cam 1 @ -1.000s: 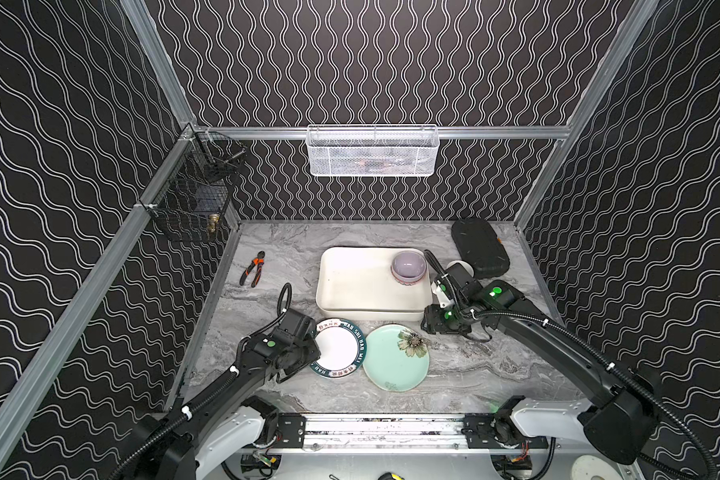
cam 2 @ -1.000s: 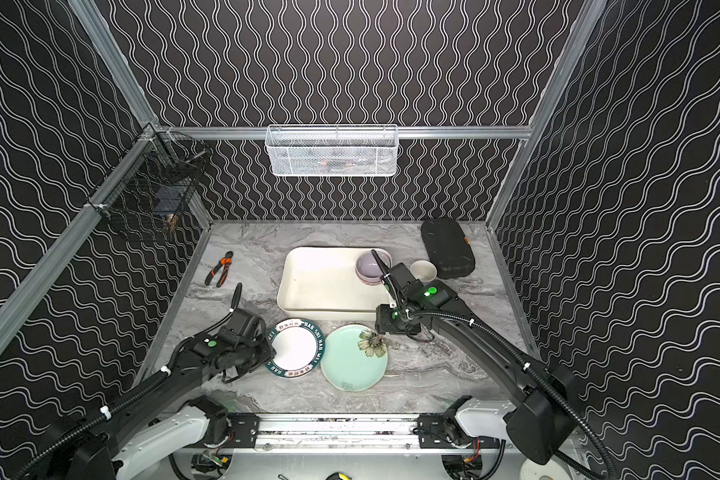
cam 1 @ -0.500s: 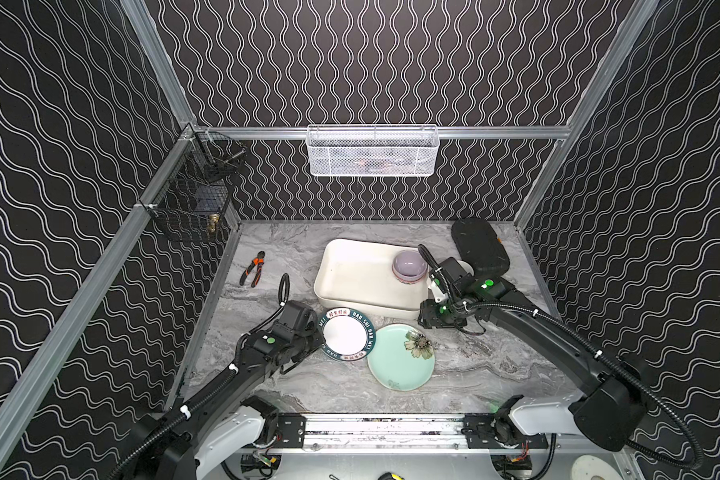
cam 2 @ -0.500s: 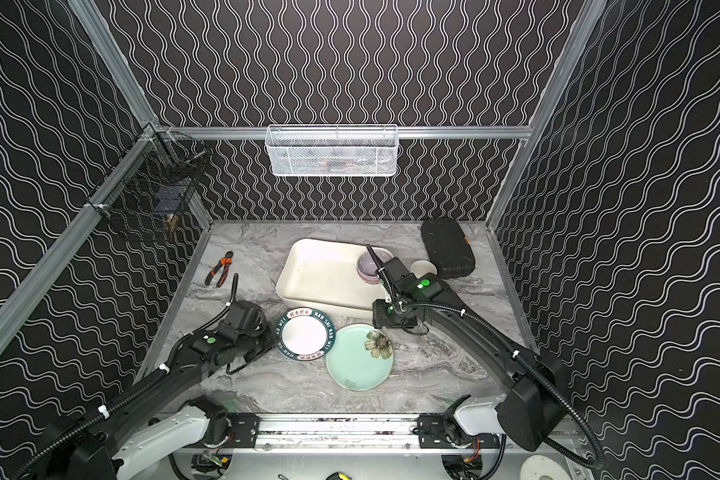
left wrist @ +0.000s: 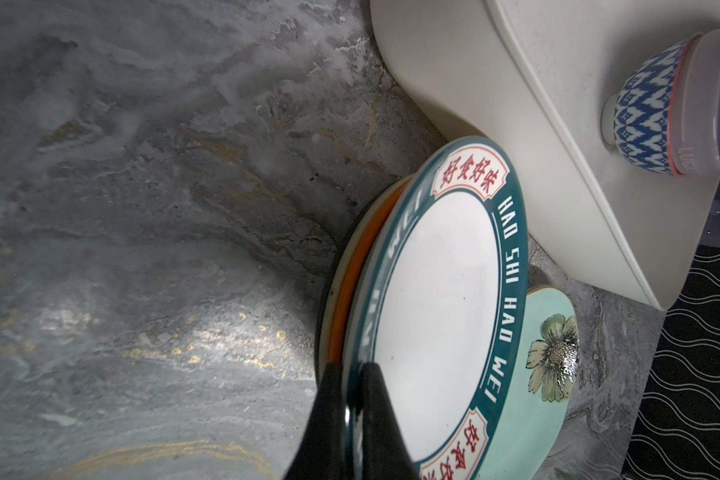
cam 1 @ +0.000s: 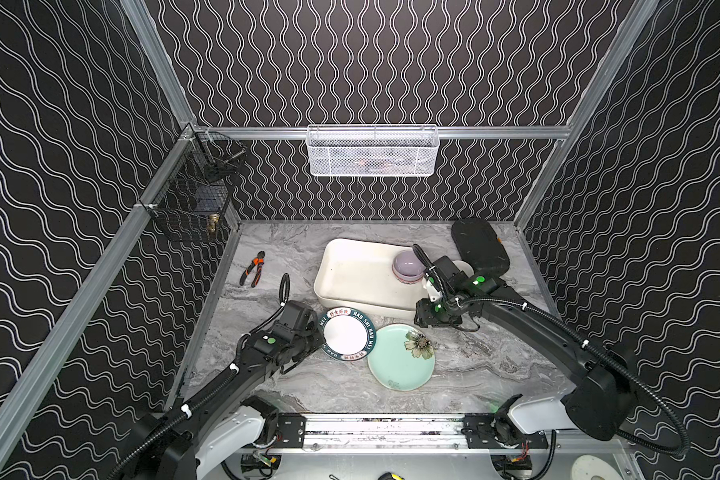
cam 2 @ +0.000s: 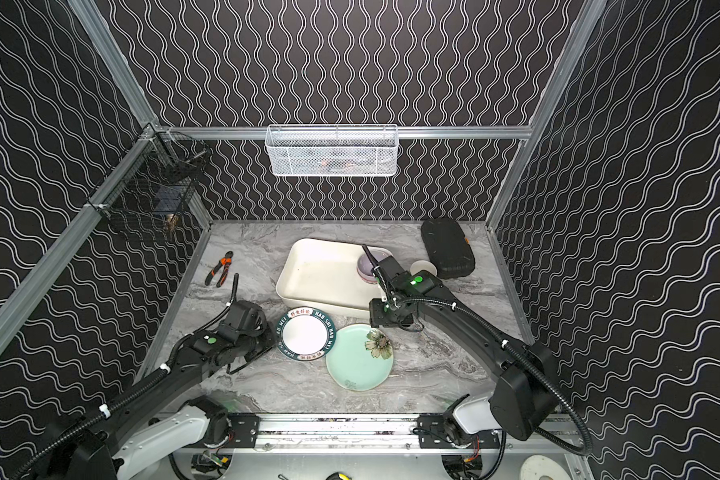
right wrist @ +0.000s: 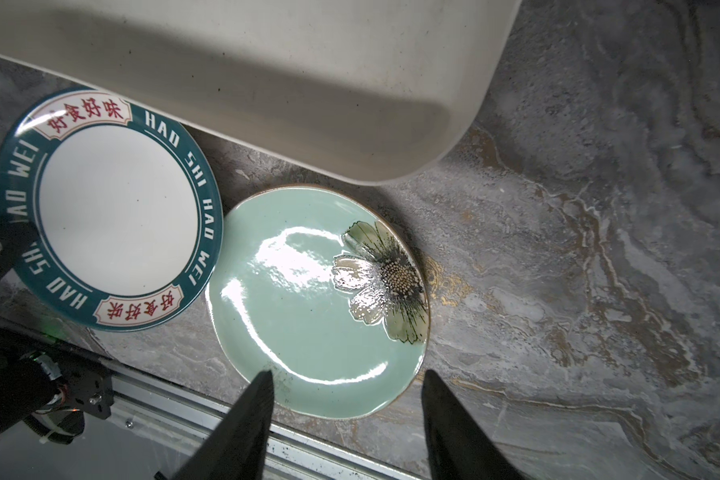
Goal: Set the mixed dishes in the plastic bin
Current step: 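Grip the green flower plate's edge with the right gripper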
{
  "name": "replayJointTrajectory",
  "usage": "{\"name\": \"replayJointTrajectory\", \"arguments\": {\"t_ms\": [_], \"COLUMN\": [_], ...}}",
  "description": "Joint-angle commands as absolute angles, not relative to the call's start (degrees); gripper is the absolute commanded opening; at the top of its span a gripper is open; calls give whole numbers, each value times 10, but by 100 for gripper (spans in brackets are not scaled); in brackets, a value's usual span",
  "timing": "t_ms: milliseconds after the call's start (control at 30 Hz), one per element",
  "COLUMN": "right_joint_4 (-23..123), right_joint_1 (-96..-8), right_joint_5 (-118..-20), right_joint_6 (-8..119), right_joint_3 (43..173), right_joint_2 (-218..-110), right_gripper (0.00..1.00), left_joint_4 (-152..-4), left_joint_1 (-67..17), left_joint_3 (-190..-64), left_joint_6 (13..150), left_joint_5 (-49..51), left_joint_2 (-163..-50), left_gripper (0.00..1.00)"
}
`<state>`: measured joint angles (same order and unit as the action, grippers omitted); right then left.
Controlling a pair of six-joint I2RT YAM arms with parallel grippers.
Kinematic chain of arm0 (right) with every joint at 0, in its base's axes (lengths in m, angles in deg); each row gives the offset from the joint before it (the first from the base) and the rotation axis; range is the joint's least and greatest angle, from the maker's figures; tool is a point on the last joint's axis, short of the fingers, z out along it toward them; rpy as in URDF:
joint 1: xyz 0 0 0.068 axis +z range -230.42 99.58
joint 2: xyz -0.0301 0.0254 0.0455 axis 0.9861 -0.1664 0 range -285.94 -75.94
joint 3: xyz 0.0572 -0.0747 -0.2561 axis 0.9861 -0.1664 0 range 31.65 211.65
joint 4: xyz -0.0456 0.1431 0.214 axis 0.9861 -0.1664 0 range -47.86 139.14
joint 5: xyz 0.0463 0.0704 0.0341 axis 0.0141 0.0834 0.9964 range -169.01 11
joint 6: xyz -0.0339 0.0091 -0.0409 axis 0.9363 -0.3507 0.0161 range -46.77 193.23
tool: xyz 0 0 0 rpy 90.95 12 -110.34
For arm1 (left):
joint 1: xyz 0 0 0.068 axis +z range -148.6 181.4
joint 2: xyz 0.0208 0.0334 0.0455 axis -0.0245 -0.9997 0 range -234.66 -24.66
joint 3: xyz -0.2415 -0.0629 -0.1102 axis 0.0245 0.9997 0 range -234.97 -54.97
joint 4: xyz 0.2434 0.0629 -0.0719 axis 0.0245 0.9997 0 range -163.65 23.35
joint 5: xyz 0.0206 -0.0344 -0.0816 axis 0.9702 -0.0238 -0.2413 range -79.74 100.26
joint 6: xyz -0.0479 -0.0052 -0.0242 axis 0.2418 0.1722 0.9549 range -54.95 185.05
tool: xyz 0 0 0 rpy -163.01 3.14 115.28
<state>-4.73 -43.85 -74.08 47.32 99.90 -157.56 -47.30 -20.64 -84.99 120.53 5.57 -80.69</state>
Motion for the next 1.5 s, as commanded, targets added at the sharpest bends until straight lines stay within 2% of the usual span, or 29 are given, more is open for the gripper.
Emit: {"name": "replayJointTrajectory", "arguments": {"t_ms": [0,267,400,500,700,900,1300,1467], "right_joint_4": [-39,2,36,61,124,207,373,404], "right_joint_1": [-439,-441,-445,-450,-466,-488,-509,-540], "right_joint_5": [-736,-718,-694,-677,-623,-571,-511,-502], "right_joint_6": [477,450,434,429,409,372,307,311], "right_joint_3": [986,866,812,785,717,634,498,474], "right_joint_2": [-1577,-1552,-1536,-1527,-1505,-1480,-1497,-1523], "right_gripper": [59,59,59,59,58,56,54,50], "left_joint_4": [-383,-368,-362,-353,-321,-289,-320,-334], "left_joint_1": [-206,-207,-207,-207,-207,-217,-349,-371], "left_joint_3": [-839,-844,-852,-869,-928,-1010,-1174,-1214], "left_joint_6": [1187,1185,1183,1175,1147,1128,1104,1091], "left_joint_5": [83,89,91,96,101,94,92,91], "left_joint_2": [-806,-816,-822,-827,-853,-880,-1040,-1092], "left_gripper": [3,27,30,39,47,48,66,68]}}
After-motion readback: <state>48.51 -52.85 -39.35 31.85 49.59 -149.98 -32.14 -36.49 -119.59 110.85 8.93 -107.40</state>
